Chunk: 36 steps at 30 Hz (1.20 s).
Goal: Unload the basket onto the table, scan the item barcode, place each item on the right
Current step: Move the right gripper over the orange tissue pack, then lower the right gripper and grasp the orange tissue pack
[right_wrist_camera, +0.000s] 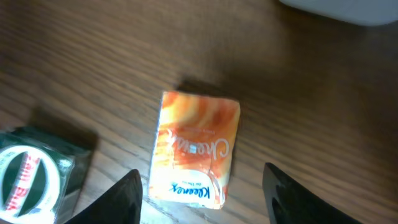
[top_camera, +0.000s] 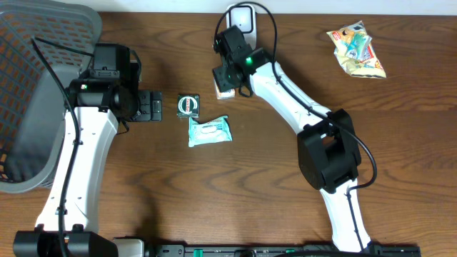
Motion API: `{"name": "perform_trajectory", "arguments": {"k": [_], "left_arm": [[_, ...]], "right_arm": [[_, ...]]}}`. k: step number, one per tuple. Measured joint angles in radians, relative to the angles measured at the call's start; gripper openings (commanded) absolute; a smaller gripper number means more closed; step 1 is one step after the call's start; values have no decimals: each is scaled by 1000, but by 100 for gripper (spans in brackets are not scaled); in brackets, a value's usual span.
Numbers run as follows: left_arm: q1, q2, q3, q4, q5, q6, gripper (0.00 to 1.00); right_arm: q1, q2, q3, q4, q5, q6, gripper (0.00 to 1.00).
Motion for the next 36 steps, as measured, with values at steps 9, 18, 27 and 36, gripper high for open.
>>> {"name": "perform_trajectory", "arguments": {"k": [9, 18, 27, 36], "left_arm": [[0, 0, 0, 0, 0, 0, 98], [0, 0, 0, 0, 0, 0, 98], [0, 0, 0, 0, 0, 0, 98], [0, 0, 0, 0, 0, 0, 98]], "right_arm": [[13, 0, -50, 12, -3, -18, 29], [69, 0, -50, 73, -3, -37, 23], [90, -2, -116, 159, 22, -39, 23], [88, -6, -194, 164, 216, -21, 21]]}}
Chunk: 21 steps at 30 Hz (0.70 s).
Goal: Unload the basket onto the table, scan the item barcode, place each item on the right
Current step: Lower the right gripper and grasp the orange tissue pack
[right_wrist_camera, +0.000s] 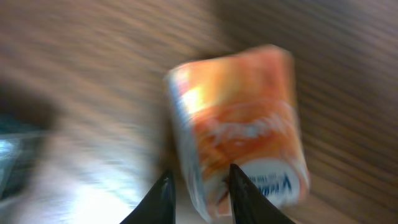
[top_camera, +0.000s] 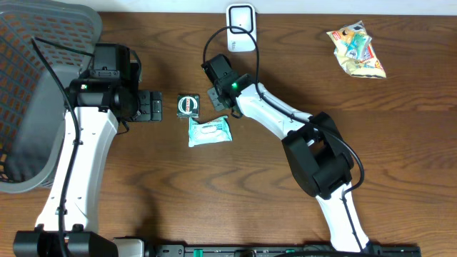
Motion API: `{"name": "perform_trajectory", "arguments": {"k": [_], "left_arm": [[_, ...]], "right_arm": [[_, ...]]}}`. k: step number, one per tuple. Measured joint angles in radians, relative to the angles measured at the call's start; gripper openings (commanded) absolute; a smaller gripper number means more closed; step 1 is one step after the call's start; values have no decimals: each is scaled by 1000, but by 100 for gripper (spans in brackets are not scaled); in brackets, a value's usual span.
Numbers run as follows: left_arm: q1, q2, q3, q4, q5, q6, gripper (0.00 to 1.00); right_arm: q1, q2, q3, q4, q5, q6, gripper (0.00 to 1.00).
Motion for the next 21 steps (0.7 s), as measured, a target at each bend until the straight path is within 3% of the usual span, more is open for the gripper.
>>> {"name": "perform_trajectory", "arguments": {"k": [11, 14, 21], "left_arm": [[0, 0, 0, 0, 0, 0, 98], [0, 0, 0, 0, 0, 0, 98], [0, 0, 0, 0, 0, 0, 98]], "right_arm": [[-8, -54, -10, -166, 329, 138, 19], [-8, -116, -10, -146, 314, 168, 23], [-13, -183, -7, -13, 191, 194, 13]]}}
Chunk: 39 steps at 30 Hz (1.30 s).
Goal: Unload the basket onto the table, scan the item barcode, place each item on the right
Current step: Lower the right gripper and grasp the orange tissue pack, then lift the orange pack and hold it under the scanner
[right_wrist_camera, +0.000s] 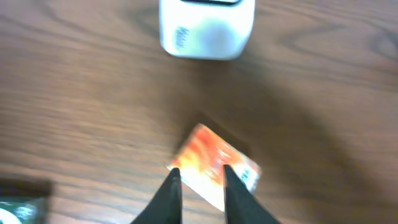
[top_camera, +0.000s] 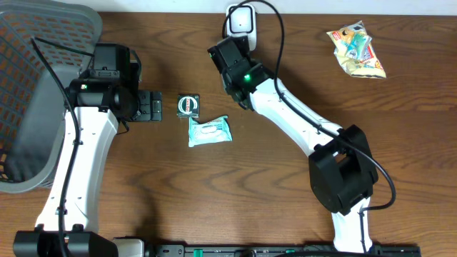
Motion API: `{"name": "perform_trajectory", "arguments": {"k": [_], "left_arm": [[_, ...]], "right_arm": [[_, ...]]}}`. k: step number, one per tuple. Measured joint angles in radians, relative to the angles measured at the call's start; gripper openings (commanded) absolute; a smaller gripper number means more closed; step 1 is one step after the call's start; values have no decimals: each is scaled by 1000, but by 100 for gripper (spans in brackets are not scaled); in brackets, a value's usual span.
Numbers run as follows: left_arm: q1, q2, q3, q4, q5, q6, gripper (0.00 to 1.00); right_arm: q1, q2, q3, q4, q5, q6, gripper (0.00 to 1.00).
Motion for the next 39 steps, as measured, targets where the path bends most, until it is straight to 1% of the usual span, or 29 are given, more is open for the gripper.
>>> {"name": "perform_trajectory", "arguments": {"k": [4, 8, 12, 16, 17, 20, 26, 27, 29, 33, 36, 39], "left_arm": [[0, 0, 0, 0, 0, 0, 97], [0, 0, 0, 0, 0, 0, 98], [0, 0, 0, 0, 0, 0, 98], [0, 0, 0, 0, 0, 0, 98], [0, 0, 0, 0, 0, 0, 98], [0, 0, 0, 0, 0, 0, 98], [0, 0, 0, 0, 0, 0, 98], [0, 0, 0, 0, 0, 0, 98], [0, 0, 0, 0, 0, 0, 98], [0, 0, 0, 0, 0, 0, 98], [0, 0, 0, 0, 0, 0, 98], [0, 0, 0, 0, 0, 0, 98]], "right_arm": [[-5, 34, 0, 64, -36, 3, 12], [-14, 95, 0, 134, -27, 3, 12], [-39, 163, 0, 171, -5, 11, 19], [-76, 196, -1, 172, -53, 15, 20], [-84, 196, -1, 164, -70, 15, 20], [-103, 196, 0, 124, -108, 22, 31], [-104, 190, 10, 11, -116, 16, 31], [-104, 186, 10, -10, -118, 7, 30], [-104, 170, 11, -75, -116, -14, 27], [-104, 134, 6, -198, -63, -39, 27], [-104, 93, 0, -240, -22, -45, 30], [-104, 28, -1, -249, -58, -51, 37]]}}
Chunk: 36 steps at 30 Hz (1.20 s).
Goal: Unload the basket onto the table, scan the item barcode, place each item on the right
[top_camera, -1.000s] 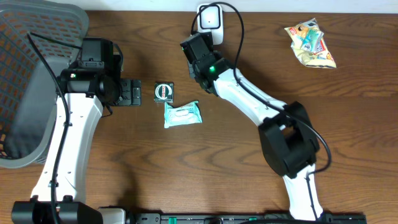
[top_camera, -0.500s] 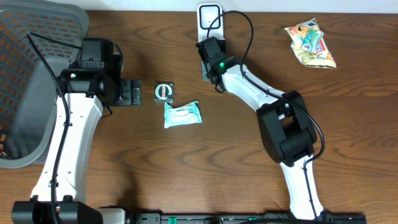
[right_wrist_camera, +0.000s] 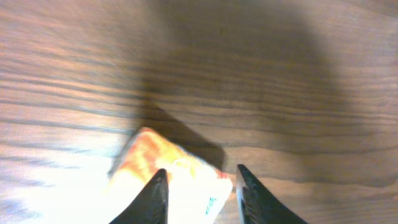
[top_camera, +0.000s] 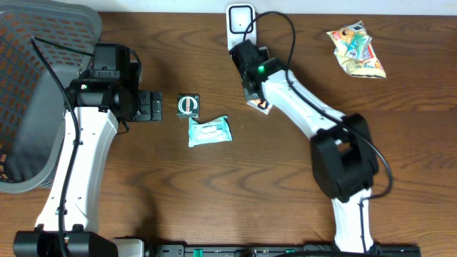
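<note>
The orange tissue packet (top_camera: 259,106) lies on the wood a little in front of the white scanner (top_camera: 241,18) at the table's back edge. My right gripper (top_camera: 255,98) stands right over the packet. In the right wrist view the packet (right_wrist_camera: 163,167) is washed out by glare, and my right gripper (right_wrist_camera: 199,196) is open. Its left finger overlaps the packet and its right finger stands just clear of the packet's corner. The scanner is out of that view. My left gripper (top_camera: 151,107) rests at the left, away from all this, with its jaws too dark to read.
A green box with a round label (top_camera: 188,105) and a teal wipes pack (top_camera: 209,130) lie left of centre. A snack bag (top_camera: 355,48) sits at the back right. A grey mesh basket (top_camera: 43,86) fills the far left.
My right gripper has moved right and towards the front, away from the scanner. The packet it gripped is now on the table, and the jaws stand wider. The left arm is unchanged.
My right gripper was open over the orange packet lying beside the green box. Then it was shut on the packet. Then it held the packet up in front of the scanner. Now the packet lies in front of the scanner, to its right, between spread jaws.
</note>
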Motion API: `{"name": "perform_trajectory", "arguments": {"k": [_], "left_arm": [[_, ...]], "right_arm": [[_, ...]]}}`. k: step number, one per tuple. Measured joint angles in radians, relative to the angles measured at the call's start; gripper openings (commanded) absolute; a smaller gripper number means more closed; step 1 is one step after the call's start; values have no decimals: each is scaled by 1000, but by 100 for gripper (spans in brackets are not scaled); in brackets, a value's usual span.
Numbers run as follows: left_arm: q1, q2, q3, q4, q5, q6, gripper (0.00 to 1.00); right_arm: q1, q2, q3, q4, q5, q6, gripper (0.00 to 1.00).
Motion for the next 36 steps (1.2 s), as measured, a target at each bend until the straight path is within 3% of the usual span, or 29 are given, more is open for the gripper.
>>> {"name": "perform_trajectory", "arguments": {"k": [3, 6, 13, 18, 30, 36], "left_arm": [[0, 0, 0, 0, 0, 0, 98], [0, 0, 0, 0, 0, 0, 98], [0, 0, 0, 0, 0, 0, 98], [0, 0, 0, 0, 0, 0, 98], [0, 0, 0, 0, 0, 0, 98], [0, 0, 0, 0, 0, 0, 98]], "right_arm": [[1, -52, 0, -5, -90, -7, 31], [2, -63, 1, 5, -162, -12, 1], [3, 29, 1, 131, -223, -7, 1], [3, 110, 0, 131, -234, -7, 1], [3, 123, 0, -121, -108, -7, 1], [3, 31, -1, -213, 26, -7, 2]]}}
